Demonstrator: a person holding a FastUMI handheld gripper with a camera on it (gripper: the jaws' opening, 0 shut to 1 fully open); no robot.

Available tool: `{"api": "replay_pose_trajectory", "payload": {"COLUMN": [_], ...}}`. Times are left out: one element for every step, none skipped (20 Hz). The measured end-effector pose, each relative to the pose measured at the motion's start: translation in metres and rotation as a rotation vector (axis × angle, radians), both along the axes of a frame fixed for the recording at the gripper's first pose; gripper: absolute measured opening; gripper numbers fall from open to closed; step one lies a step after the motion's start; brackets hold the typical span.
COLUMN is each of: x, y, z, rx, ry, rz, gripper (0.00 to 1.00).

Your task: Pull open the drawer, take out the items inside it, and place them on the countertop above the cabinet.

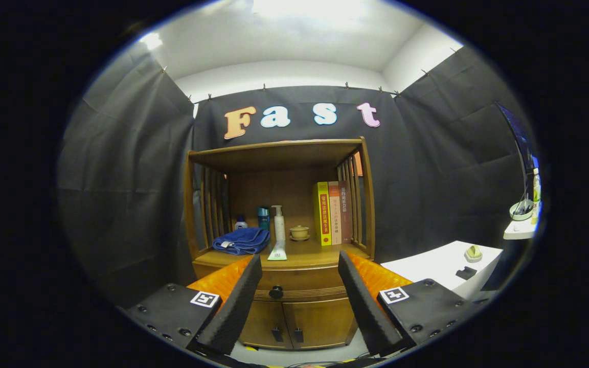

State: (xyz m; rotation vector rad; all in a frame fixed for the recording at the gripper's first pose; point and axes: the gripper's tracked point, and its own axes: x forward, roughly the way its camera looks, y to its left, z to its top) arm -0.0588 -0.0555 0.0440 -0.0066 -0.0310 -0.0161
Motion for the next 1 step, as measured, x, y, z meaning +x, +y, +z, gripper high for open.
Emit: {"api": "replay_pose_trajectory", "payload": {"x": [-0.0005], "y": [-0.0011], "z": [-0.0015], "rx": [0.001], "ry": [0.004], "rz": [-0.002], "gripper": [0.98]}}
